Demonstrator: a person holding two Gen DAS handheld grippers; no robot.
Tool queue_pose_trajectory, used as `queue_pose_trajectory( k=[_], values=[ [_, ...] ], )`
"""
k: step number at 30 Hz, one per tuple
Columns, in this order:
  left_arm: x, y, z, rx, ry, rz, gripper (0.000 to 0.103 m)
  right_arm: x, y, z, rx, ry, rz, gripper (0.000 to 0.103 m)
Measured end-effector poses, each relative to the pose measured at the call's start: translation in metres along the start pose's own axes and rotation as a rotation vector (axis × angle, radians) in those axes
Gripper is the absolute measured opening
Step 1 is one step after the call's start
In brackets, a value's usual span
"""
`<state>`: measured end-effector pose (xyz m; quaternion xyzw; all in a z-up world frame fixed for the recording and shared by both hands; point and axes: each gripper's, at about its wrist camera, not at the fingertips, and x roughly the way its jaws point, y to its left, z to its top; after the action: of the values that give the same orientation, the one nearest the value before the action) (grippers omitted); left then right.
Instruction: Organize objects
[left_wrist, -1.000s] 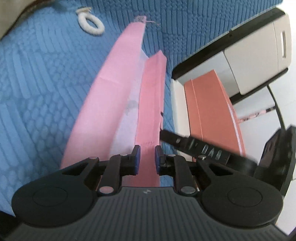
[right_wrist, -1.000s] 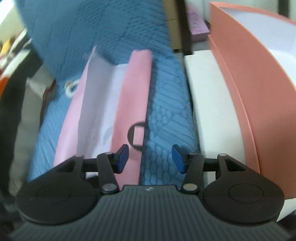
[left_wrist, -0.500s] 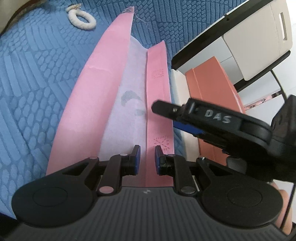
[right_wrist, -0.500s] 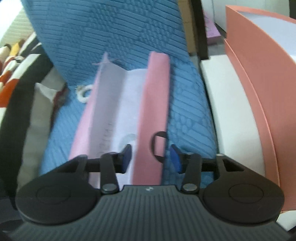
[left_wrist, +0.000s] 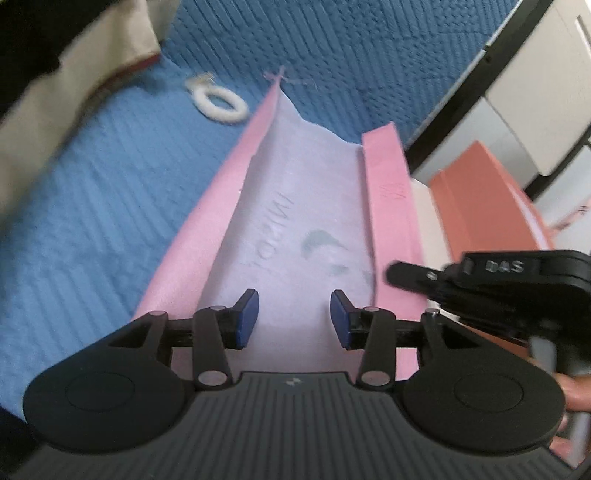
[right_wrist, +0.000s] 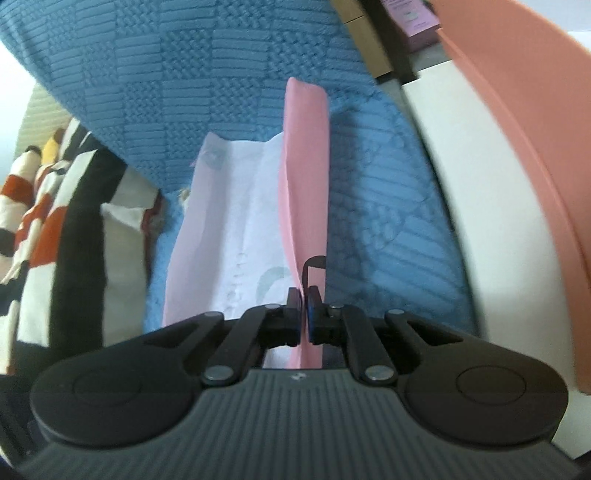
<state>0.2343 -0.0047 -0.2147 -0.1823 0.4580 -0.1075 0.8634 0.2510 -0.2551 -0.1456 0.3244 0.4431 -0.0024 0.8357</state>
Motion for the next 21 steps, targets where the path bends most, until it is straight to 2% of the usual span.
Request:
queue_pose_trajectory(
  k=[3, 6, 16, 21],
  values=[
    [-0.002, 0.001, 0.003, 0.043, -0.036, 0.116, 0.049, 0.003, 0.006, -0.002, -0.020, 0.014, 0.020, 0.006],
    [-0.004, 0.005, 0.006, 0.065, -0.052, 0.190, 0.049, 0.001, 0.012, -0.004, -0.058, -0.001, -0.010, 0.006],
    [-0.004, 0.017, 0.015, 0.048, -0.074, 0.276, 0.049, -0.006, 0.001, 0.000, -0.094, -0.005, -0.116, 0.006],
    [-0.006, 0.020, 0.015, 0.045, -0.079, 0.294, 0.049, -0.009, -0.001, 0.000, -0.118, -0.018, -0.161, 0.006]
  ],
)
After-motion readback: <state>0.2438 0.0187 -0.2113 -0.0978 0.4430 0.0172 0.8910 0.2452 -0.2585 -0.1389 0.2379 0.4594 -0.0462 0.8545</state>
